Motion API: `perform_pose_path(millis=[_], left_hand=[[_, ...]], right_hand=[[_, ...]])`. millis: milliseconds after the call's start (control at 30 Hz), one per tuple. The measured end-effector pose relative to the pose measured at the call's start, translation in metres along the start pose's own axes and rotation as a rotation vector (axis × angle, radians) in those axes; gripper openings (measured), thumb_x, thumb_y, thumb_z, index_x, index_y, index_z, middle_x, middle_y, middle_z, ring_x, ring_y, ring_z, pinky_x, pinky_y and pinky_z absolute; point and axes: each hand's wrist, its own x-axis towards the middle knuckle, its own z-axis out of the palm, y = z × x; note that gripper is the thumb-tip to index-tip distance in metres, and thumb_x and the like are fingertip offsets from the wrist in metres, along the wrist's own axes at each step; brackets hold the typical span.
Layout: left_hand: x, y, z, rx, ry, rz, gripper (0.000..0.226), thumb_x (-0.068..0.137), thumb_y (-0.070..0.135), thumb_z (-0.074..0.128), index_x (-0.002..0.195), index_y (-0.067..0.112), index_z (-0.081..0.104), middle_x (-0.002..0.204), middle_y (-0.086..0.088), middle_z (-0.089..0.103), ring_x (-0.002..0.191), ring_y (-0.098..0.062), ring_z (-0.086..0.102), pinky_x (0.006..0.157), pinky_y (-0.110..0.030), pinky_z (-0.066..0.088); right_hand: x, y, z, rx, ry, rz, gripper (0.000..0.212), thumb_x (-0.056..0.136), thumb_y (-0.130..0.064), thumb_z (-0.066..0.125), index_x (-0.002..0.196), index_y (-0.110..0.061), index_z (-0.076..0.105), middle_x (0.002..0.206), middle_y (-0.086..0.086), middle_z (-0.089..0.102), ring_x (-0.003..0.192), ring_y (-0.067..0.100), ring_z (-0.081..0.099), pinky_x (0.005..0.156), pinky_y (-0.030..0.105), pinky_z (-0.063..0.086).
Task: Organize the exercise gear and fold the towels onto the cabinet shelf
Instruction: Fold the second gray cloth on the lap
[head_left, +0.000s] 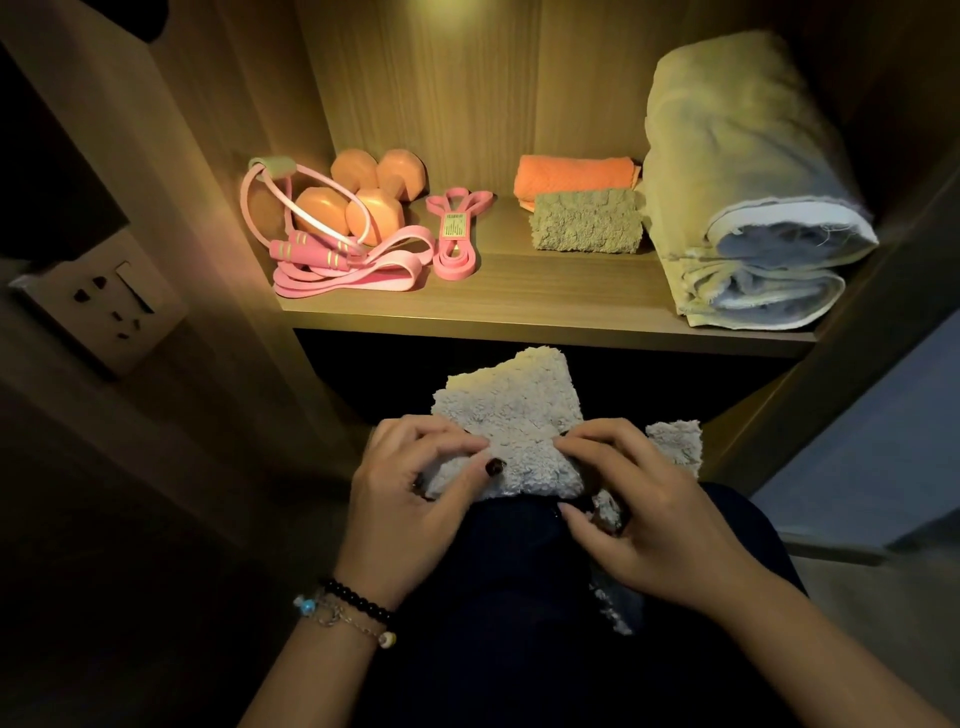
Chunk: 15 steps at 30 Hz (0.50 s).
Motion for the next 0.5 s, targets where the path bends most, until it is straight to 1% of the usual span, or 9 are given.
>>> perform_pose_path(millis=[67, 133, 200, 233, 300, 333, 367, 433, 500], left_hand=[[-0.003, -0.004, -0.004, 0.005, -0.110, 0.023, 0.034, 0.078, 0.044, 0.067, 0.109, 0.031, 0.068, 0.106, 0.013, 0.061, 0.108, -0.009, 0.054, 0.092, -0.017, 0.041], [-0.005, -0.007, -0.006, -0.020, -0.156, 0.022, 0.038, 0.078, 0.040, 0.066, 0.116, 0.033, 0.064, 0.111, 0.016, 0.059, 0.111, -0.010, 0.055, 0.093, -0.021, 0.044], [-0.003, -0.007, -0.007, -0.043, -0.121, -0.005, 0.034, 0.079, 0.039, 0.064, 0.113, 0.034, 0.063, 0.109, 0.018, 0.060, 0.108, -0.009, 0.057, 0.092, -0.025, 0.046], [-0.003, -0.006, -0.007, -0.056, -0.098, -0.036, 0.031, 0.079, 0.042, 0.063, 0.109, 0.036, 0.064, 0.107, 0.019, 0.061, 0.107, -0.008, 0.058, 0.090, -0.024, 0.047], [-0.004, -0.002, -0.007, -0.121, -0.043, -0.114, 0.025, 0.081, 0.046, 0.066, 0.102, 0.035, 0.065, 0.104, 0.020, 0.064, 0.102, -0.003, 0.060, 0.084, -0.018, 0.048], [-0.004, 0.000, -0.006, -0.159, -0.014, -0.153, 0.023, 0.081, 0.047, 0.068, 0.099, 0.033, 0.065, 0.101, 0.020, 0.065, 0.097, -0.001, 0.061, 0.079, -0.013, 0.047], [-0.004, 0.004, -0.005, -0.189, 0.016, -0.187, 0.024, 0.081, 0.048, 0.070, 0.095, 0.030, 0.064, 0.097, 0.019, 0.066, 0.091, 0.001, 0.061, 0.073, -0.010, 0.046], [-0.002, 0.007, -0.003, -0.237, 0.068, -0.250, 0.027, 0.079, 0.049, 0.072, 0.090, 0.026, 0.064, 0.088, 0.013, 0.067, 0.079, 0.000, 0.061, 0.066, -0.009, 0.044], [0.000, 0.009, 0.000, -0.287, 0.094, -0.325, 0.027, 0.079, 0.045, 0.073, 0.088, 0.020, 0.064, 0.083, 0.009, 0.067, 0.074, -0.001, 0.061, 0.064, -0.014, 0.046]], right_hand=[[0.002, 0.001, 0.001, 0.006, -0.012, 0.029, 0.044, 0.088, -0.033, 0.055, 0.131, -0.021, 0.052, 0.126, -0.008, 0.048, 0.089, 0.014, 0.062, 0.060, 0.034, 0.054], [0.005, 0.001, 0.002, 0.042, -0.027, 0.058, 0.041, 0.089, -0.032, 0.052, 0.129, -0.023, 0.051, 0.125, -0.010, 0.048, 0.091, 0.015, 0.061, 0.061, 0.036, 0.054], [0.008, 0.002, 0.001, 0.102, -0.050, 0.082, 0.038, 0.091, -0.035, 0.047, 0.129, -0.028, 0.048, 0.124, -0.015, 0.046, 0.090, 0.015, 0.061, 0.068, 0.038, 0.053], [0.009, 0.002, 0.000, 0.138, -0.063, 0.097, 0.037, 0.092, -0.037, 0.046, 0.129, -0.030, 0.047, 0.123, -0.017, 0.046, 0.094, 0.012, 0.060, 0.073, 0.036, 0.052], [0.011, 0.004, -0.002, 0.237, -0.074, 0.139, 0.035, 0.094, -0.038, 0.046, 0.127, -0.030, 0.050, 0.121, -0.019, 0.049, 0.107, 0.004, 0.055, 0.085, 0.027, 0.047], [0.011, 0.004, -0.004, 0.291, -0.075, 0.164, 0.033, 0.094, -0.038, 0.046, 0.126, -0.031, 0.051, 0.119, -0.020, 0.051, 0.110, 0.002, 0.053, 0.088, 0.023, 0.045], [0.011, 0.003, -0.005, 0.340, -0.074, 0.189, 0.033, 0.094, -0.040, 0.045, 0.125, -0.031, 0.052, 0.118, -0.021, 0.053, 0.112, 0.001, 0.053, 0.088, 0.020, 0.043], [0.012, -0.001, -0.007, 0.436, -0.069, 0.238, 0.035, 0.093, -0.048, 0.041, 0.122, -0.032, 0.054, 0.116, -0.021, 0.057, 0.111, 0.001, 0.055, 0.087, 0.017, 0.044], [0.013, -0.004, -0.007, 0.517, -0.066, 0.296, 0.037, 0.090, -0.055, 0.040, 0.116, -0.034, 0.056, 0.107, -0.016, 0.063, 0.098, 0.007, 0.061, 0.079, 0.026, 0.049]])
